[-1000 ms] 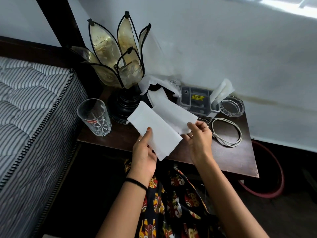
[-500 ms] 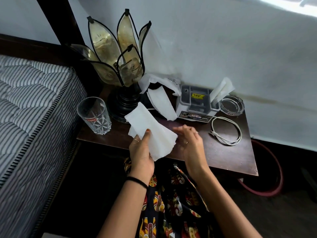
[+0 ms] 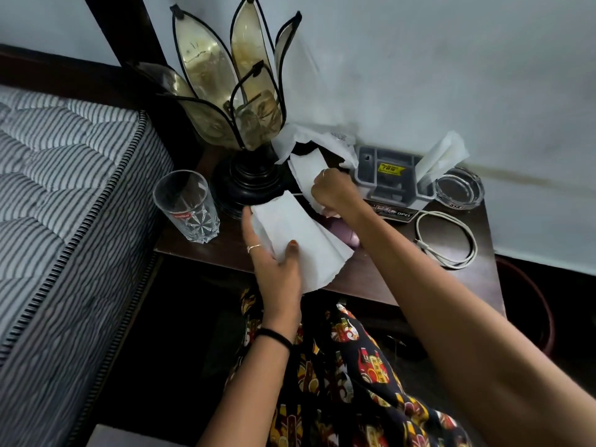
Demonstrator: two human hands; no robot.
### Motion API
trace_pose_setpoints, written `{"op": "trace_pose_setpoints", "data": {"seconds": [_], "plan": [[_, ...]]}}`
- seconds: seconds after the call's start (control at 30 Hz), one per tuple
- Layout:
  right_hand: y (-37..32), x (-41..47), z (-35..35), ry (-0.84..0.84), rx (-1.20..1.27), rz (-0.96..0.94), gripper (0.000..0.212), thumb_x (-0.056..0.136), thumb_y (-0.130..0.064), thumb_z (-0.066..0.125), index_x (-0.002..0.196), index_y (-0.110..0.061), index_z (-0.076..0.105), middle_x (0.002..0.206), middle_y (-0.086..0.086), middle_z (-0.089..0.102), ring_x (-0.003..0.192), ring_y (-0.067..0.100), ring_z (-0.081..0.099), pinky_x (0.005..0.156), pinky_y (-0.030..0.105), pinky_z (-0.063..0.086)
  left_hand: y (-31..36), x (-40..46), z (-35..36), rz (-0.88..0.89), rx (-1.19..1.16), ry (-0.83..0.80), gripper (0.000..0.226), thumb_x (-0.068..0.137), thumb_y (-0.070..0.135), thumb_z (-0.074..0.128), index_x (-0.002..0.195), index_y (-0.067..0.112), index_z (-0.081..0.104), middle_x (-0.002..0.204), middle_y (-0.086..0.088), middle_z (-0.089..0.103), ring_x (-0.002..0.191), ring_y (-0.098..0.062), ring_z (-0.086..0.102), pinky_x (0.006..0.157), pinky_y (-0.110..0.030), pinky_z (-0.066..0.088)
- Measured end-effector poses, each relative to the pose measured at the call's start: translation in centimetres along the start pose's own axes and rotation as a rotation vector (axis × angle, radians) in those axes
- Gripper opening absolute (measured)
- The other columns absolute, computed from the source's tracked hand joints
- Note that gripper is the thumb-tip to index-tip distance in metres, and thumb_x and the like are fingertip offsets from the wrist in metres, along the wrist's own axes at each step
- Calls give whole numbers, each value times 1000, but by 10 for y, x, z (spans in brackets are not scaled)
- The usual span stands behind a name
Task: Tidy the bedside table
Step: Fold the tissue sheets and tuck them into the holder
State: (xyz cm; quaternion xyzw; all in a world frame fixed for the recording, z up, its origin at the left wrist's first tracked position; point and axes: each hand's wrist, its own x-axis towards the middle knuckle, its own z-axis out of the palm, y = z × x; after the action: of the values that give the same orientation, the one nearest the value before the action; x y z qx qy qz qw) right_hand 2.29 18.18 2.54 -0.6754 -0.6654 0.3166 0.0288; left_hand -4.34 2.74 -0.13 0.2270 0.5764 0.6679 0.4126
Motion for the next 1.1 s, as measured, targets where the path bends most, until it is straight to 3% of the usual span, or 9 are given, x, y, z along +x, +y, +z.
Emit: {"op": "trace_pose_setpoints", "data": {"seconds": [0.13,0.27,0.43,0.5,0.6,0.73,0.83,0.97,1.1], "plan": [[0,5,3,26,88,68,14,73,-3,42,61,-5,49,58,11,54,50,25,53,51,27,47,-2,0,0,-23,164,-18,46,88,-5,46,107,31,67,115,19,61,112,-1,56,102,-36,45],[-1,5,1,61,114,51,18,73,1,43,56,-3,47,41,7,51,53,29,55,62,32,51,-2,2,2,-78,181,2,38,88,-1,50,98,30,69,111,13,64,108,-5,59,93,-22,49],[-10,-12,-15,144,172,39,34,77,2,43,105,11,61,92,22,68,84,40,68,80,41,58,-5,7,-1,-43,261,108,29,88,0,52,105,17,69,114,-1,65,103,-12,61,74,-6,48],[-12,-26,-23,193,210,29,36,79,-1,46,110,4,64,109,19,68,92,38,68,86,46,56,-6,7,-1,-35,275,143,29,89,-1,52,110,12,67,115,-4,64,102,-13,60,72,-2,47],[-10,-59,-26,218,276,-44,35,83,-1,48,109,-10,70,116,6,70,90,24,67,79,33,55,-6,6,0,-39,248,153,27,90,3,53,113,10,66,116,-3,63,105,-13,58,82,-10,48],[1,-106,-29,241,371,-115,26,88,-7,57,103,-19,74,83,-7,75,71,26,68,61,34,52,-4,6,0,-116,188,146,22,93,10,52,110,12,67,112,4,63,110,-10,57,88,-18,43],[16,-128,-35,144,565,-146,18,87,-11,63,92,-22,76,47,-10,49,44,21,35,46,25,33,-2,4,0,-203,123,104,21,92,6,50,100,13,68,109,0,66,105,-11,60,85,-18,45],[34,-147,-37,-46,942,-195,16,84,-9,67,92,-18,78,71,11,49,59,14,38,63,24,34,3,-6,0,-249,19,-62,38,84,-6,49,86,25,71,86,8,74,79,-4,69,68,-22,57],[49,-151,-33,-162,1221,-174,17,79,-7,68,91,-13,78,89,6,74,81,15,65,82,26,52,11,-13,1,-298,-36,-166,29,80,10,61,65,31,73,64,14,70,60,-5,64,50,-17,50]]}}
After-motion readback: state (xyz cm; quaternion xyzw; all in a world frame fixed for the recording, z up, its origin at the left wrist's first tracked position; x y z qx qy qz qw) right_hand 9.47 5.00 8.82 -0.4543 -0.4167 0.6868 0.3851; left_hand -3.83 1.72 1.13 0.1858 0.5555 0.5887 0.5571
